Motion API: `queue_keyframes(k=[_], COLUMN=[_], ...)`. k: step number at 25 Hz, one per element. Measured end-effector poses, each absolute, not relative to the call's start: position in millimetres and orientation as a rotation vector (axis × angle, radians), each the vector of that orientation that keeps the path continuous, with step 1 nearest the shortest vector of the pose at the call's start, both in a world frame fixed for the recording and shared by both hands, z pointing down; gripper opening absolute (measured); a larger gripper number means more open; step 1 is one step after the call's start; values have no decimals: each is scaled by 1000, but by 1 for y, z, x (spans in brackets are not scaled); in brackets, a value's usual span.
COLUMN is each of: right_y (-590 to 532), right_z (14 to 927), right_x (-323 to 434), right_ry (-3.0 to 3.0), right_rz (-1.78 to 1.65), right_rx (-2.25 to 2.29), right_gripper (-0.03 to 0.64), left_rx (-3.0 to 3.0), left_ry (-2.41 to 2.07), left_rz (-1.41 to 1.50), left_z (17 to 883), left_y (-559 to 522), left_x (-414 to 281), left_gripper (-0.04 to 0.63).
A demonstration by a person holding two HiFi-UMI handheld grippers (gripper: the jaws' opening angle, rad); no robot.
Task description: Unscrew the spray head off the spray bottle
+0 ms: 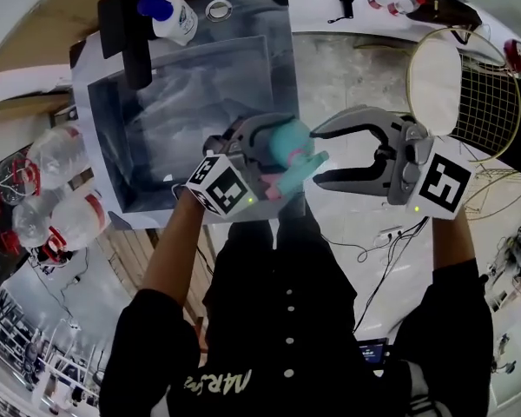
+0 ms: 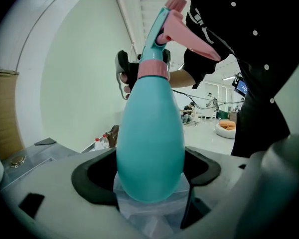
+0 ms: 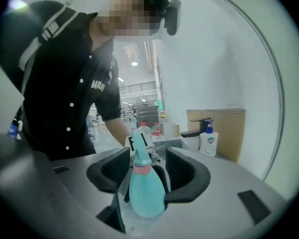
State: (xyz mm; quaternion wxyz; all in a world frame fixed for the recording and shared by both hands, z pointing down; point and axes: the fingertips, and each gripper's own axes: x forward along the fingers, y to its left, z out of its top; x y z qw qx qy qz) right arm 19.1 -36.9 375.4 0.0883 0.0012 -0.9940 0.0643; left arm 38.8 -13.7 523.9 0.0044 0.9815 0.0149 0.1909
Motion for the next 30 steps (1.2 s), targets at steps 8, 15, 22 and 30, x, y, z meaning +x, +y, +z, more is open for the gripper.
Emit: queue_keyframes(k=[8, 15, 22, 30], right_y=[-31, -12, -15, -29], right_z=[364, 371, 379, 382], right_x=[37, 8, -7, -18], right_ry=[-2875, -2728, -2503, -2475], right_rz=[381, 484, 420, 415], right_rx=[891, 1347, 1572, 1570], right_gripper=[272, 304, 359, 383], left_rx=[3057, 3043, 3043, 3044], left_ry=[-101, -189, -244, -273], left_rz=[586, 565, 568, 605], left_z=[522, 520, 520, 527], left_y=[-16, -19, -19, -17], left_x=[37, 36, 36, 35], left_gripper=[394, 394, 394, 394])
